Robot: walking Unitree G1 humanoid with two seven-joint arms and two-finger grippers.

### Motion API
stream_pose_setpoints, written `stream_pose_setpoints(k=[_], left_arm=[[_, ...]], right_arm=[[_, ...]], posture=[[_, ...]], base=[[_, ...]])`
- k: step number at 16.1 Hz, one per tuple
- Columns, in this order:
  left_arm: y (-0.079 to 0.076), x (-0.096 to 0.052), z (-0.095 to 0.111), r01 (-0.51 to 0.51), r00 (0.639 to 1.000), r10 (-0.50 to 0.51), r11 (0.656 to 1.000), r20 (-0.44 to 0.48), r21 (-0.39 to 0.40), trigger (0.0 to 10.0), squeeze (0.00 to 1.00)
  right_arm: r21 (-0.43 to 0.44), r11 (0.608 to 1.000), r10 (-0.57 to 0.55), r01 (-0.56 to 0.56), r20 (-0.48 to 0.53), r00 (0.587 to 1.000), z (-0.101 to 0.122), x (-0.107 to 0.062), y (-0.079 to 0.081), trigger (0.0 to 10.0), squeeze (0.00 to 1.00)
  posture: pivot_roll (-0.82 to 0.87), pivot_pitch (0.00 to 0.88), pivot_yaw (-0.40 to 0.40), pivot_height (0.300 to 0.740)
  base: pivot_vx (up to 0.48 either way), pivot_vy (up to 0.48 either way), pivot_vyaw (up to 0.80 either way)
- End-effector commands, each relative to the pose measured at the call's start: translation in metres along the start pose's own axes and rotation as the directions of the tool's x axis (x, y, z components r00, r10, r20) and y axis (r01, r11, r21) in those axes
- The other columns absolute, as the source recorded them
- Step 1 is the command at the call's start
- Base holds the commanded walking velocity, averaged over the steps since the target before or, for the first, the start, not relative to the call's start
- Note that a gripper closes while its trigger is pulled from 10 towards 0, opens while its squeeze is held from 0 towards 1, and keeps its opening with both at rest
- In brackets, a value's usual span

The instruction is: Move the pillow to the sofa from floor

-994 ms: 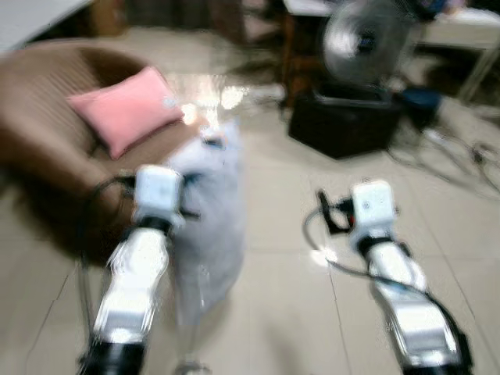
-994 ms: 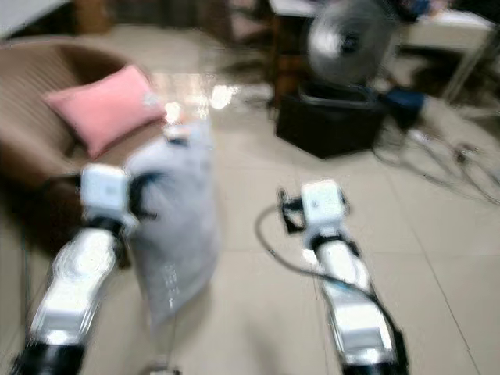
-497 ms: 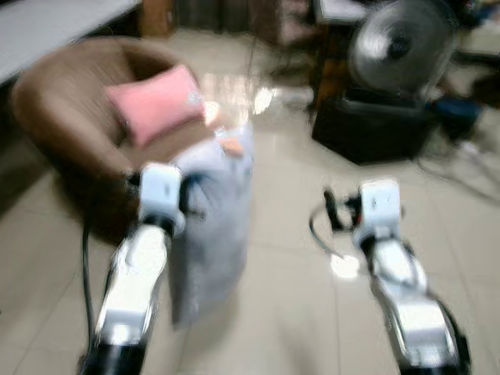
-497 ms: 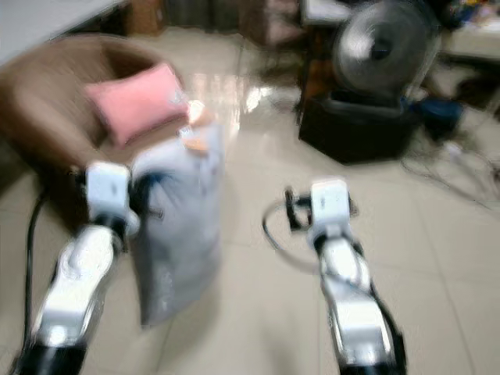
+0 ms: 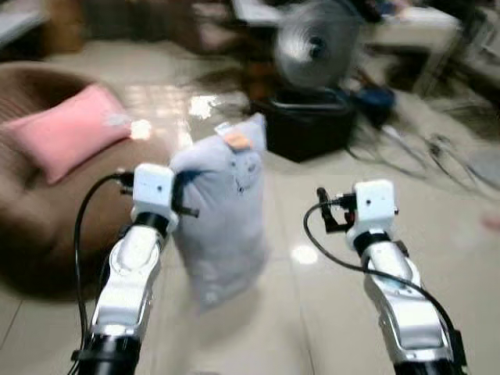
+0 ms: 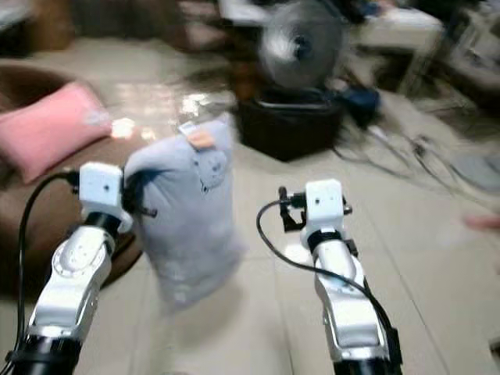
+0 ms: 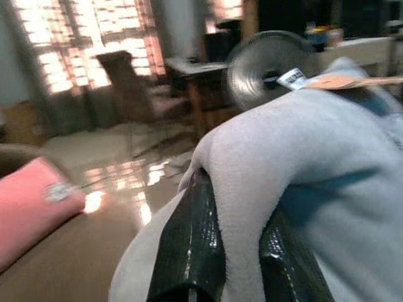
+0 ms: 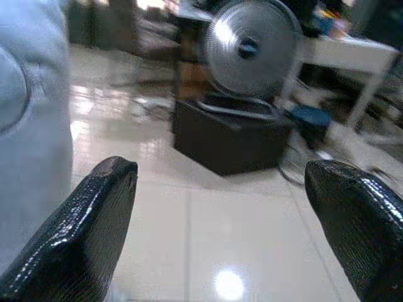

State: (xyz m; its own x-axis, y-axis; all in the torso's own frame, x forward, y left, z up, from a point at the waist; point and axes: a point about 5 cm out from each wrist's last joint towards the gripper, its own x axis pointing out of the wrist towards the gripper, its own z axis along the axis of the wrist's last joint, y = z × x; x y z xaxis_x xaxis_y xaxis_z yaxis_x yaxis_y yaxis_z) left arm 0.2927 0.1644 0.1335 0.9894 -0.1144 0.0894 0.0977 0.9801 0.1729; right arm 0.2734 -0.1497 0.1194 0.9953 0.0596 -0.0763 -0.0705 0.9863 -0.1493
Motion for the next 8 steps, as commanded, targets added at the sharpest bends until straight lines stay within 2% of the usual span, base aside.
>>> stream_pose_setpoints(k=[1, 3, 4, 6, 8], left_arm=[[-0.0057, 0.0058, 0.0154, 0.017, 0.997, -0.017, 1.0, 0.075, -0.003, 10.0, 0.0], [-0.0055, 0.0061, 0.0154, 0.015, 0.997, -0.015, 1.0, 0.075, -0.002, 10.0, 0.0], [-0.0055, 0.0062, 0.0151, 0.013, 0.997, -0.012, 1.0, 0.074, -0.002, 10.0, 0.0], [-0.0055, 0.0061, 0.0141, 0.009, 0.997, -0.009, 1.0, 0.07, 0.0, 10.0, 0.0], [-0.004, 0.0061, 0.0134, -0.006, 0.998, 0.006, 1.0, 0.066, 0.004, 10.0, 0.0]], right_arm=[[-0.001, 1.0, -0.028, 0.028, -0.003, 1.0, 0.0001, 0.0001, -0.0097, 10.0, 0.0], [-0.002, 0.999, -0.033, 0.033, -0.002, 0.999, -0.0006, -0.0003, -0.0109, 10.0, 0.0], [-0.044, 0.999, -0.007, 0.006, -0.023, 1.0, -0.004, -0.0004, -0.0078, 10.0, 0.0], [-0.04, 0.999, -0.004, 0.003, -0.027, 1.0, -0.0052, -0.0006, -0.0066, 10.0, 0.0], [-0.077, 0.997, 0.024, -0.026, -0.027, 0.999, -0.0053, -0.0006, -0.0041, 10.0, 0.0]], posture=[[-0.05, 0.0, -0.01, 0.74], [-0.05, 0.0, -0.01, 0.74], [-0.05, 0.0, -0.01, 0.74], [-0.05, 0.0, -0.01, 0.74], [-0.05, 0.0, -0.011, 0.74]], base=[[0.461, 0.0, -0.77], [0.465, 0.0, 0.0], [0.461, 0.0, 0.0], [0.459, 0.0, 0.0], [0.461, 0.0, 0.0]])
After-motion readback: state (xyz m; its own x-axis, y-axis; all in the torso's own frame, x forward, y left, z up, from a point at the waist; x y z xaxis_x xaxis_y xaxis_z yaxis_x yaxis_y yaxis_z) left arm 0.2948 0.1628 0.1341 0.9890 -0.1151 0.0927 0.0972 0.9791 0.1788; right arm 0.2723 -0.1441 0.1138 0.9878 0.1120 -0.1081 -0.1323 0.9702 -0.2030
